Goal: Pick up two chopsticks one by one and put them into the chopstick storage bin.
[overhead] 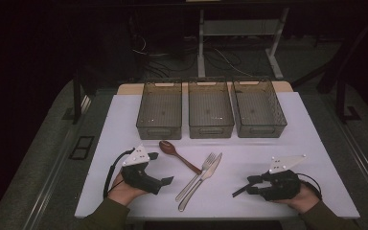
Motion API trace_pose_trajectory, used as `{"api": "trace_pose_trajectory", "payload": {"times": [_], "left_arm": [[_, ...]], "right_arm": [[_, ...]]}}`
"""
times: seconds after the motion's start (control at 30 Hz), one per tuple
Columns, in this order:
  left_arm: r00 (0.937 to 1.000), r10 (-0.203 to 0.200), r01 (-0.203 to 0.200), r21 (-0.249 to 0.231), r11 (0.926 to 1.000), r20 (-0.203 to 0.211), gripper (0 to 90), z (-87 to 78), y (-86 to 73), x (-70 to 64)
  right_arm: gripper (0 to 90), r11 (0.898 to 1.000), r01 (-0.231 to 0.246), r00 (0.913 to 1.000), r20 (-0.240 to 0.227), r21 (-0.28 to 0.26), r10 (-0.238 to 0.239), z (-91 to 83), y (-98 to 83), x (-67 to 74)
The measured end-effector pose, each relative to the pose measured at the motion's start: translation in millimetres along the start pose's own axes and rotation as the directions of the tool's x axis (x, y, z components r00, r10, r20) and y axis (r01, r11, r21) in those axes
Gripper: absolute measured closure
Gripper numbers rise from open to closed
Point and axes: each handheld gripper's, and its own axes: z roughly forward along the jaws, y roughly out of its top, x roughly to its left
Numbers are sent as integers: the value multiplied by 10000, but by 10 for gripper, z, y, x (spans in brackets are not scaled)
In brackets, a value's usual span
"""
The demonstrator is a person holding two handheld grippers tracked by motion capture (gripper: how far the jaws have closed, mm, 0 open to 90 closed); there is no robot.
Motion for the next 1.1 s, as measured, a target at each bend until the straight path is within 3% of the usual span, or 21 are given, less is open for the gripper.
{"api": "trace_pose_trajectory", "payload": {"times": [0.47, 1.1], "left_arm": [[10000, -53, 53, 17, 10000, -19, 0, 1, -3, 4], [10000, -69, 70, 62, 10000, -71, 0, 2, -9, 5]], "right_arm": [[892, 9941, 534, 9964, -711, 941, -468, 167, 5, 61], [900, 9854, 899, 9951, -538, 1446, -829, 340, 40, 84]]}}
